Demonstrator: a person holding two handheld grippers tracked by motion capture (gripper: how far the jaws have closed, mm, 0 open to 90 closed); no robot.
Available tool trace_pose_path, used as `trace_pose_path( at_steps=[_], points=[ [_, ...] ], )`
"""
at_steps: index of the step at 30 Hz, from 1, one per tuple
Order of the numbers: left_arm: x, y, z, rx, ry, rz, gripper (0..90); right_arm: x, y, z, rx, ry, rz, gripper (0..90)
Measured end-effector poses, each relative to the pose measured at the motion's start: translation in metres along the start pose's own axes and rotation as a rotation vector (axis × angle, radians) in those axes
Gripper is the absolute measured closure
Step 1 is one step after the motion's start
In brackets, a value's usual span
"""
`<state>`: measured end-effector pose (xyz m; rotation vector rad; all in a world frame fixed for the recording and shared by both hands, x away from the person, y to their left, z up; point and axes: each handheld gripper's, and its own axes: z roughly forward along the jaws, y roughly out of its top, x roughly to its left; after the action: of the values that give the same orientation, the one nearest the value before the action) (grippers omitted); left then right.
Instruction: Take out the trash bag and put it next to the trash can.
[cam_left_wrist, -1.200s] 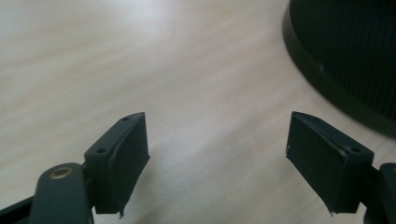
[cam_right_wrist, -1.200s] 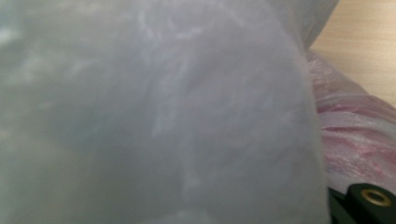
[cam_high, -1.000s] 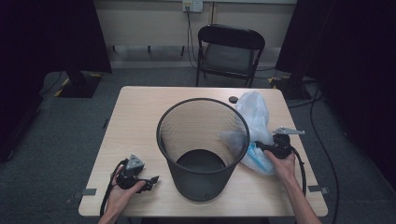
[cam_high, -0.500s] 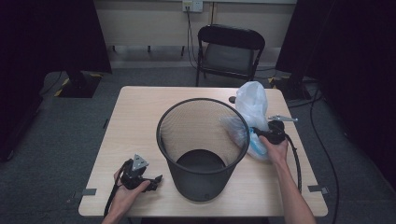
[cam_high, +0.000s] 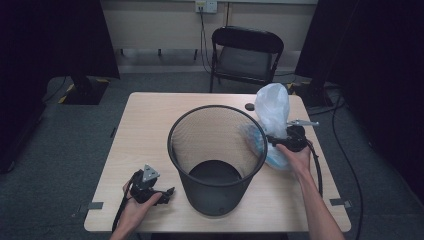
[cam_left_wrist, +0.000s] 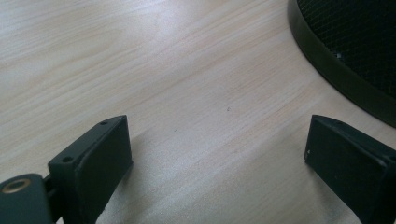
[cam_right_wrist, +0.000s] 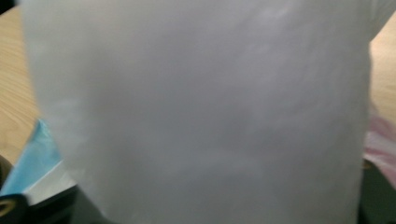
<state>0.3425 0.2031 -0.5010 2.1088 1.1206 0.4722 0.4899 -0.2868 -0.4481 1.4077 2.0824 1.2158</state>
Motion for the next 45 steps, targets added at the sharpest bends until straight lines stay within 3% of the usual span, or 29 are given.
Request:
trace_pose_path(
  at_steps=[6,10,15,19,25,31,38,45],
  points=[
    [0.0,0.0,0.0,0.0,-0.001,0.003,6.6,0.005,0.005,-0.021,-0.031,0.001,0.014,15.5],
    [0.001,0.0,0.0,0.001,0.0,0.008,6.4,0.009,0.004,-0.033,-0.045,0.025,0.01,15.9],
    [0.001,0.0,0.0,0.001,0.0,0.008,6.3,0.011,0.002,-0.047,-0.083,0.068,0.041,15.6],
    [0.0,0.0,0.0,0.001,-0.003,0.004,6.3,0.012,0.008,-0.054,-0.113,0.076,0.086,15.6],
    [0.0,0.0,0.0,0.001,-0.001,0.005,6.3,0.021,0.026,-0.053,-0.148,0.033,0.088,15.3],
    [0.0,0.0,0.0,-0.001,-0.005,0.005,6.3,0.029,0.042,-0.045,-0.167,0.026,0.118,15.4],
    [0.001,0.0,0.0,-0.001,-0.005,0.01,6.3,0.036,0.042,-0.061,-0.156,0.029,0.073,15.4],
    [0.001,0.0,0.0,-0.003,-0.005,0.008,6.3,0.037,0.024,-0.084,-0.165,0.048,0.051,15.4]
  ],
)
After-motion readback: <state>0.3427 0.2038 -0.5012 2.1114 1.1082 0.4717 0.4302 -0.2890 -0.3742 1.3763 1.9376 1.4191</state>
